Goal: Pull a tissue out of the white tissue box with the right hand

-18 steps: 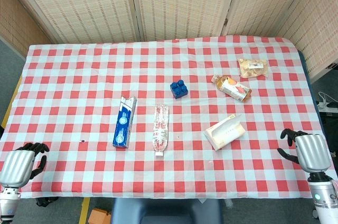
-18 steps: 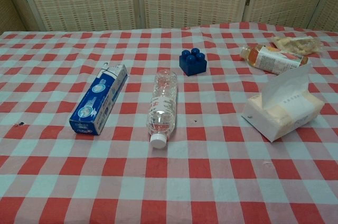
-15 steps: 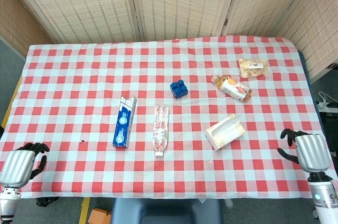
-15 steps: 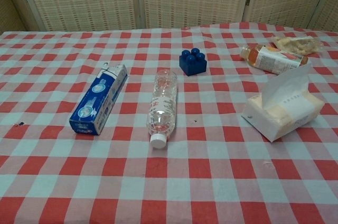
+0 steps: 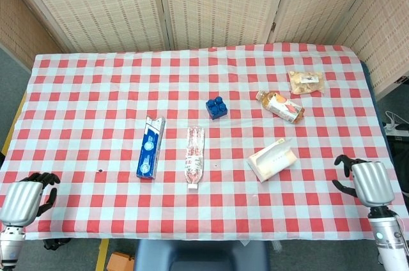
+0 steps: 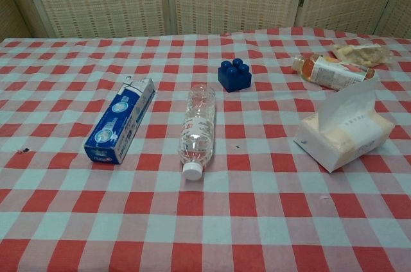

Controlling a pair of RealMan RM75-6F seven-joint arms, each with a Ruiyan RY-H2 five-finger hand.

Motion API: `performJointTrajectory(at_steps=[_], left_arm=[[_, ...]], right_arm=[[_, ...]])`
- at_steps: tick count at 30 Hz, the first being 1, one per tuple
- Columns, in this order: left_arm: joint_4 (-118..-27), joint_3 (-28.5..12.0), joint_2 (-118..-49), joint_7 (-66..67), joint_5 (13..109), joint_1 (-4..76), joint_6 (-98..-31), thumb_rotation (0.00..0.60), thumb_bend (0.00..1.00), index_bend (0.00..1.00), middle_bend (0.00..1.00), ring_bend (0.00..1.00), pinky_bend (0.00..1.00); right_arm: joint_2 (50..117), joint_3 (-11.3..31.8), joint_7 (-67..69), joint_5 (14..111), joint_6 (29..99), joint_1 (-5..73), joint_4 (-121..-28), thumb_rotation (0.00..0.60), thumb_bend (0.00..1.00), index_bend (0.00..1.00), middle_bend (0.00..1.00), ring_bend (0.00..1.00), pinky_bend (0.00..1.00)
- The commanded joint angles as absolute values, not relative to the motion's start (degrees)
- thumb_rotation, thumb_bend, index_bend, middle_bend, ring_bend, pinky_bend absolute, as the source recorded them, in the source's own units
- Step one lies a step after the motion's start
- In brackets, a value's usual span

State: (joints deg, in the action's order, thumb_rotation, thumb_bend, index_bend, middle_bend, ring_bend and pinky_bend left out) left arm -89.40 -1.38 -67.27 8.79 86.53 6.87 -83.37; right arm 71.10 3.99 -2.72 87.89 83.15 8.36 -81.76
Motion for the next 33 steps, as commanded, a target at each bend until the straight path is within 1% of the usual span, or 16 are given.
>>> performJointTrajectory(at_steps=[1,4,8,11,17,23,29,31,33], left_arm=[[-89.6,-1.3,-67.2,8.7,86.3,6.8,-83.1,0.600,0.52,0.48,0.49,0.41,0.60],[-89.6,-1.4,-67.2,8.8,86.2,6.8,-83.3,0.600,0.52,0.48,0.49,0.41,0.60],[-89.6,-1.4,-67.2,8.6,86.4,6.8,-83.5,0.600,0.52,0.48,0.49,0.41,0.60],[-89.5,-1.5,-67.2,8.4,86.3,6.8,-83.5,0.600,0.52,0.48,0.49,0.41,0.60],[-89.5,-1.5,-67.1,8.1,86.5,6.8,-83.7,0.600,0.52,0.48,0.49,0.41,0.60],[-89.4,-1.5,-67.1,8.0,86.5,6.8,-83.7,0.600,0.52,0.48,0.49,0.41,0.60],[-89.4,-1.5,-67.1,7.9,86.6,6.7,-83.9,0.600,0.52,0.48,0.49,0.41,0.60],[-89.4,-1.6,-67.0,7.7,86.5,6.7,-83.9,0.600,0.52,0.48,0.49,0.41,0.60],[-89.4,-1.6,-67.0,7.6,86.5,6.7,-84.0,0.600,0.52,0.48,0.49,0.41,0.60]], right_arm=[[73.0,3.5,-4.0,87.9,79.7,10.2,-79.8,0.600,0.04,0.43,0.69,0.73,0.94],[74.8,4.3,-4.5,87.0,75.8,12.9,-78.3,0.600,0.04,0.39,0.69,0.74,0.94],[77.2,6.2,-4.3,86.0,72.9,16.1,-76.6,0.600,0.04,0.37,0.69,0.75,0.94],[79.1,7.4,-3.9,85.3,71.6,18.0,-75.3,0.600,0.04,0.36,0.69,0.75,0.94],[81.8,8.6,-2.9,83.9,69.3,20.6,-73.8,0.600,0.04,0.32,0.69,0.75,0.94],[84.0,8.8,-2.7,82.5,66.6,22.7,-71.7,0.600,0.04,0.23,0.70,0.76,0.94],[86.3,9.3,-0.4,82.3,65.3,24.7,-69.6,0.600,0.04,0.22,0.73,0.78,0.95],[86.7,9.3,-0.2,82.3,65.1,25.2,-69.1,0.600,0.05,0.24,0.73,0.79,0.96],[87.2,9.3,-0.2,82.1,64.9,25.6,-68.6,0.600,0.08,0.28,0.74,0.79,0.96]])
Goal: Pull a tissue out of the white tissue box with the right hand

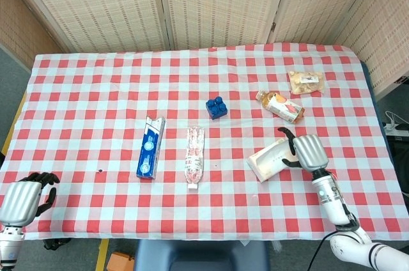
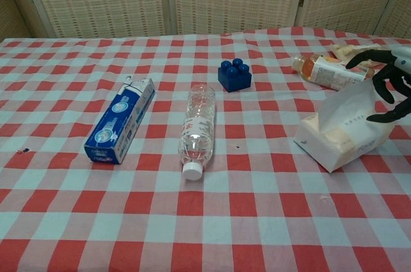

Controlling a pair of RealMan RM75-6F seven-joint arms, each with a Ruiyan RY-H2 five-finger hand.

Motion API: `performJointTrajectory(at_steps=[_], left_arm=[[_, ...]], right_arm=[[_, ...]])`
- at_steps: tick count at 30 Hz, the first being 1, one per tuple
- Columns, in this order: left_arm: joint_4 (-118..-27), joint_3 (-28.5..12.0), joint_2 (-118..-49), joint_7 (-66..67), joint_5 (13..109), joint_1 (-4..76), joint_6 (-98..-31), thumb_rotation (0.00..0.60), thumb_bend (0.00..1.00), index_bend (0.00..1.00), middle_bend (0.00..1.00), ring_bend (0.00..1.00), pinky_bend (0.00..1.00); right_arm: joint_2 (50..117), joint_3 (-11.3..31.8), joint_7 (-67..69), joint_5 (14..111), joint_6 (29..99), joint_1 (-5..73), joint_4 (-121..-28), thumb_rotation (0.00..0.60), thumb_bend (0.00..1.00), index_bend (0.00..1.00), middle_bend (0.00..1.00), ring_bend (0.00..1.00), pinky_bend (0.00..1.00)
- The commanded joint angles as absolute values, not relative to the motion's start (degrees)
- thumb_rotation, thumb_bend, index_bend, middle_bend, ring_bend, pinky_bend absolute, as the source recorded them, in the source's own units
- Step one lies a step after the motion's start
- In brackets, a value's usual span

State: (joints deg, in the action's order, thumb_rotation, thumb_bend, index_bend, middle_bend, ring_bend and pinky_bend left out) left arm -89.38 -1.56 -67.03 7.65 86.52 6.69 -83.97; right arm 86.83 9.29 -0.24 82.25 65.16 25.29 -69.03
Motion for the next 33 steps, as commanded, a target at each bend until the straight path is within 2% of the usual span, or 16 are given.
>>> performJointTrajectory(at_steps=[1,8,11,12,15,22,25,33], left_arm=[[-89.3,-1.6,-67.0,7.5,86.6,6.7,-84.1,0.600,0.52,0.48,0.49,0.41,0.60],[-89.3,-1.6,-66.9,7.3,86.7,6.6,-84.4,0.600,0.52,0.48,0.49,0.41,0.60],[-89.2,-1.7,-67.0,7.2,86.7,6.6,-84.4,0.600,0.52,0.48,0.49,0.41,0.60],[-89.2,-1.7,-67.0,7.2,86.7,6.6,-84.4,0.600,0.52,0.48,0.49,0.41,0.60],[-89.2,-1.7,-67.0,7.2,86.7,6.6,-84.4,0.600,0.52,0.48,0.49,0.41,0.60],[-89.2,-1.7,-67.0,7.4,86.6,6.6,-84.2,0.600,0.52,0.48,0.49,0.41,0.60],[-89.2,-1.7,-67.0,7.4,86.5,6.6,-84.2,0.600,0.52,0.48,0.49,0.41,0.60],[-89.2,-1.5,-67.1,7.5,86.5,6.7,-83.8,0.600,0.52,0.48,0.49,0.41,0.60]], right_arm=[[87.4,9.3,-0.5,81.9,64.6,25.8,-68.3,0.600,0.11,0.31,0.74,0.80,0.96],[88.0,9.2,-1.5,81.0,64.1,26.3,-67.9,0.600,0.34,0.52,0.75,0.80,0.97],[88.2,9.3,-1.7,80.8,64.5,26.4,-67.7,0.600,0.49,0.63,0.75,0.80,0.97],[88.2,9.5,-2.0,80.5,64.9,26.2,-67.6,0.600,0.57,0.67,0.75,0.80,0.97],[88.0,9.6,-2.8,80.0,65.8,25.9,-67.8,0.600,0.68,0.72,0.75,0.80,0.97],[86.9,9.8,-1.7,80.4,68.5,25.1,-68.8,0.600,0.71,0.73,0.75,0.80,0.97],[85.0,10.6,-0.1,81.5,72.7,24.0,-70.7,0.600,0.72,0.73,0.75,0.80,0.97],[74.9,13.1,2.2,82.0,86.0,16.6,-80.6,0.600,0.73,0.74,0.75,0.80,0.97]])
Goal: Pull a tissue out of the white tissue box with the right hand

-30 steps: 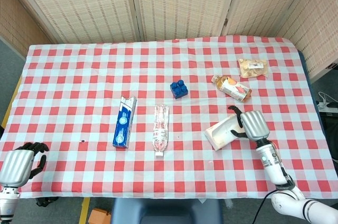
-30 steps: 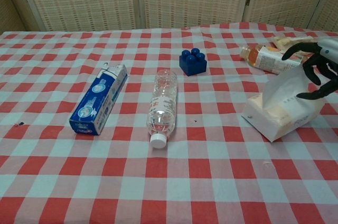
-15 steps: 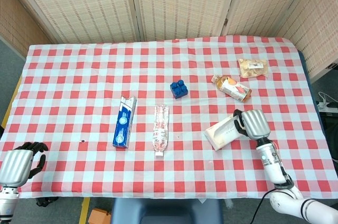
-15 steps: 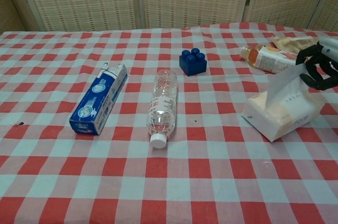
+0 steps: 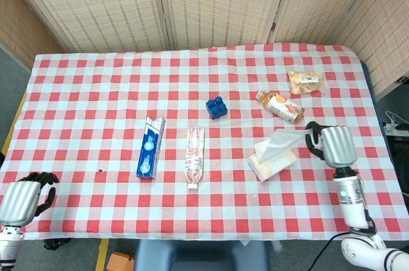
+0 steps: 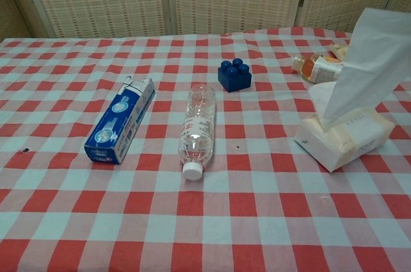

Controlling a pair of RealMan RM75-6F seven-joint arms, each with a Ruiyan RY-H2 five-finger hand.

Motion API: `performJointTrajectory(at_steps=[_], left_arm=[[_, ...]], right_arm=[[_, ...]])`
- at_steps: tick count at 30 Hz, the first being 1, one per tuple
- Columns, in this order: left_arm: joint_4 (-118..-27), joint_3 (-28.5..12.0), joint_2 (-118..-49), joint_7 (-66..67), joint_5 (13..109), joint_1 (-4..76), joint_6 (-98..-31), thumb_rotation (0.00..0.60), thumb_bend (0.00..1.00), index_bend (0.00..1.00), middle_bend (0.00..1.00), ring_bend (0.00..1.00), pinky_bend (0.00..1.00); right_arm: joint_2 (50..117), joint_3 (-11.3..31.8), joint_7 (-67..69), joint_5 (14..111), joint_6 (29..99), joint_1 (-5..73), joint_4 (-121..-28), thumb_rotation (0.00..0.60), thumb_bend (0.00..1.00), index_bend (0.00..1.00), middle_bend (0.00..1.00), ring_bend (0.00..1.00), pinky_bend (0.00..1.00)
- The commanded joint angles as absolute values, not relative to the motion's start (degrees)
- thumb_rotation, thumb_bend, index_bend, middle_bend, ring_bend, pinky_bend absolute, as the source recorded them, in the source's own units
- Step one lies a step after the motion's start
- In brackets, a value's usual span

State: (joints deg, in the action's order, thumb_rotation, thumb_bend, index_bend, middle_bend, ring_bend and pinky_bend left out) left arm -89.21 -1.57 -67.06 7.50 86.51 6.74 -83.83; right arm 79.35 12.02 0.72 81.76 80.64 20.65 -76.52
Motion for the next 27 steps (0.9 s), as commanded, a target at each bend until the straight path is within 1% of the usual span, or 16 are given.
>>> performJointTrajectory(at_steps=[1,3,6,9,13,14,15,16,17,18,19,21,22,23,24,27], left_arm=[[-89.3,-1.5,-67.1,7.6,86.5,6.7,-83.9,0.600,0.52,0.48,0.49,0.41,0.60],[-89.3,-1.6,-67.1,7.7,86.4,6.7,-83.9,0.600,0.52,0.48,0.49,0.41,0.60],[-89.4,-1.6,-67.2,8.0,86.4,6.8,-83.7,0.600,0.52,0.48,0.49,0.41,0.60],[-89.5,-1.5,-67.3,8.4,86.2,6.9,-83.3,0.600,0.52,0.48,0.49,0.41,0.60],[-89.5,-1.3,-67.4,8.8,86.2,7.0,-82.9,0.600,0.52,0.48,0.49,0.41,0.60],[-89.5,-1.3,-67.4,8.8,86.2,7.0,-82.9,0.600,0.52,0.48,0.49,0.41,0.60],[-89.5,-1.3,-67.4,8.8,86.2,7.0,-83.0,0.600,0.52,0.48,0.49,0.41,0.60],[-89.5,-1.4,-67.4,8.8,86.2,7.0,-83.1,0.600,0.52,0.48,0.49,0.41,0.60],[-89.5,-1.4,-67.4,8.6,86.2,6.9,-83.2,0.600,0.52,0.48,0.49,0.41,0.60],[-89.4,-1.4,-67.3,8.6,86.2,6.9,-83.3,0.600,0.52,0.48,0.49,0.41,0.60],[-89.4,-1.5,-67.3,8.5,86.2,6.9,-83.3,0.600,0.52,0.48,0.49,0.41,0.60],[-89.3,-1.4,-67.3,8.3,86.4,6.9,-83.4,0.600,0.52,0.48,0.49,0.41,0.60],[-89.3,-1.4,-67.3,8.3,86.4,6.9,-83.4,0.600,0.52,0.48,0.49,0.41,0.60],[-89.3,-1.3,-67.3,8.4,86.5,6.9,-83.4,0.600,0.53,0.48,0.49,0.41,0.60],[-89.3,-1.3,-67.3,8.4,86.6,6.9,-83.4,0.600,0.52,0.48,0.49,0.41,0.60],[-89.3,-1.2,-67.3,8.5,86.7,6.9,-83.4,0.600,0.52,0.48,0.49,0.41,0.60]], right_arm=[[74.0,12.8,2.5,82.0,87.1,15.5,-81.1,0.600,0.73,0.74,0.75,0.80,0.97],[72.5,12.0,2.7,81.7,89.0,13.2,-81.5,0.600,0.73,0.74,0.75,0.80,0.97],[71.6,10.5,2.3,81.1,89.9,10.8,-81.0,0.600,0.73,0.74,0.75,0.80,0.97],[71.5,9.2,1.7,80.4,88.8,9.6,-80.0,0.600,0.74,0.74,0.75,0.80,0.97],[71.7,8.9,1.9,79.6,86.6,9.7,-79.2,0.600,0.74,0.74,0.75,0.80,0.97],[71.7,9.1,2.0,79.3,86.3,9.8,-79.2,0.600,0.74,0.72,0.75,0.80,0.97],[71.8,9.1,2.0,79.2,86.2,9.7,-79.2,0.600,0.73,0.66,0.75,0.80,0.97],[71.7,9.0,2.1,79.3,86.1,9.7,-79.2,0.600,0.67,0.58,0.75,0.79,0.97],[71.5,8.9,2.5,79.7,86.1,9.6,-79.3,0.600,0.61,0.53,0.75,0.79,0.97],[71.5,8.8,2.8,80.0,86.3,9.5,-79.4,0.600,0.49,0.47,0.75,0.78,0.97],[71.4,8.7,3.0,80.3,86.7,9.3,-79.4,0.600,0.37,0.42,0.75,0.78,0.97],[71.6,8.5,3.1,81.3,87.9,8.9,-79.4,0.600,0.22,0.37,0.75,0.78,0.97],[71.7,8.4,3.0,81.6,88.3,8.7,-79.4,0.600,0.16,0.35,0.75,0.77,0.97],[71.7,8.2,2.8,82.0,88.8,8.4,-79.6,0.600,0.11,0.33,0.75,0.77,0.97],[71.7,8.2,2.7,82.3,89.1,8.3,-79.7,0.600,0.09,0.32,0.75,0.77,0.97],[71.7,7.9,2.3,82.8,89.6,8.0,-80.2,0.600,0.04,0.29,0.75,0.77,0.97]])
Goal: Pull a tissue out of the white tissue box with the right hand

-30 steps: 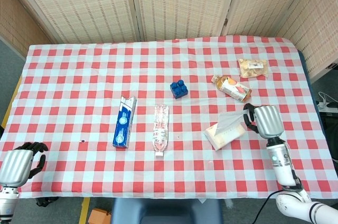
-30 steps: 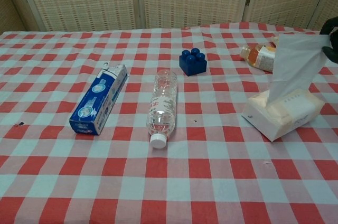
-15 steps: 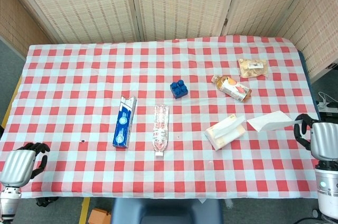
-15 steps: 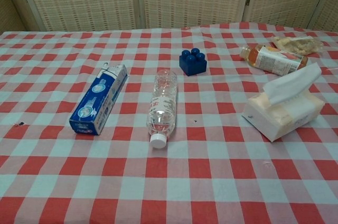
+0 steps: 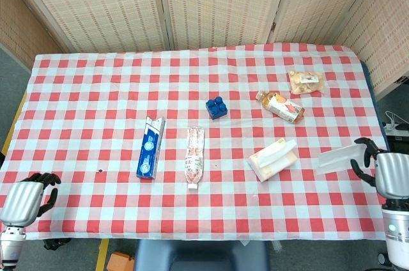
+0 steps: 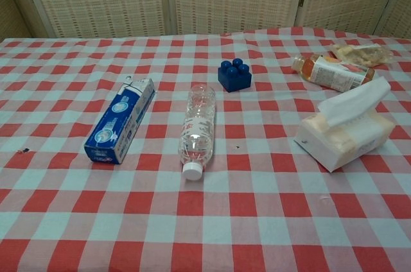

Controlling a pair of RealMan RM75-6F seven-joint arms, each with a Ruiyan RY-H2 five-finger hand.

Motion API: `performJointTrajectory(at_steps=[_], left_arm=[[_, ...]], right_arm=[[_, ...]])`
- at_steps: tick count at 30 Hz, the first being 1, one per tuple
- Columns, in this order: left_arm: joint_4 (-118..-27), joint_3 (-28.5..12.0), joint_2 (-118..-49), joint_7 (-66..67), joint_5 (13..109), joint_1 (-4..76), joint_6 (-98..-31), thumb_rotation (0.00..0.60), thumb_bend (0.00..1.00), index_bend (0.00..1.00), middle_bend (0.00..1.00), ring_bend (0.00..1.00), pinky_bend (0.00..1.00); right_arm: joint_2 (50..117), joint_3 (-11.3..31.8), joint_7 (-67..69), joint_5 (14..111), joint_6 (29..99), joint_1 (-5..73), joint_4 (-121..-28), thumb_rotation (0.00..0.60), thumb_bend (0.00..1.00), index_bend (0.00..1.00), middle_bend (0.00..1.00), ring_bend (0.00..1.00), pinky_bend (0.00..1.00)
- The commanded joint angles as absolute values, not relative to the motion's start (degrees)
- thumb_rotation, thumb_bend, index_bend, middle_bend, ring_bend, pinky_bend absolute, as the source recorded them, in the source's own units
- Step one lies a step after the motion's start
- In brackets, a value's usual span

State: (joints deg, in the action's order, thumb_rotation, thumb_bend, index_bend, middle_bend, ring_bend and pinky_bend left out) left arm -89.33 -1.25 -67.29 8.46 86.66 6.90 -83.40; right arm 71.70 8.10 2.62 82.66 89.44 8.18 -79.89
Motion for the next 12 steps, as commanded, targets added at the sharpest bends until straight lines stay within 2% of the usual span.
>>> performJointTrajectory(at_steps=[1,12], left_arm=[[-89.3,-1.2,-67.3,8.6,86.7,6.9,-83.4,0.600,0.52,0.48,0.49,0.41,0.60],[-88.7,-1.2,-67.4,8.0,85.9,7.1,-82.3,0.600,0.53,0.48,0.49,0.41,0.60]], right_arm=[[71.7,7.9,2.1,82.8,89.5,7.9,-80.3,0.600,0.04,0.29,0.75,0.77,0.97],[72.2,8.4,-0.5,82.2,88.9,7.8,-81.5,0.600,0.04,0.29,0.75,0.77,0.97]])
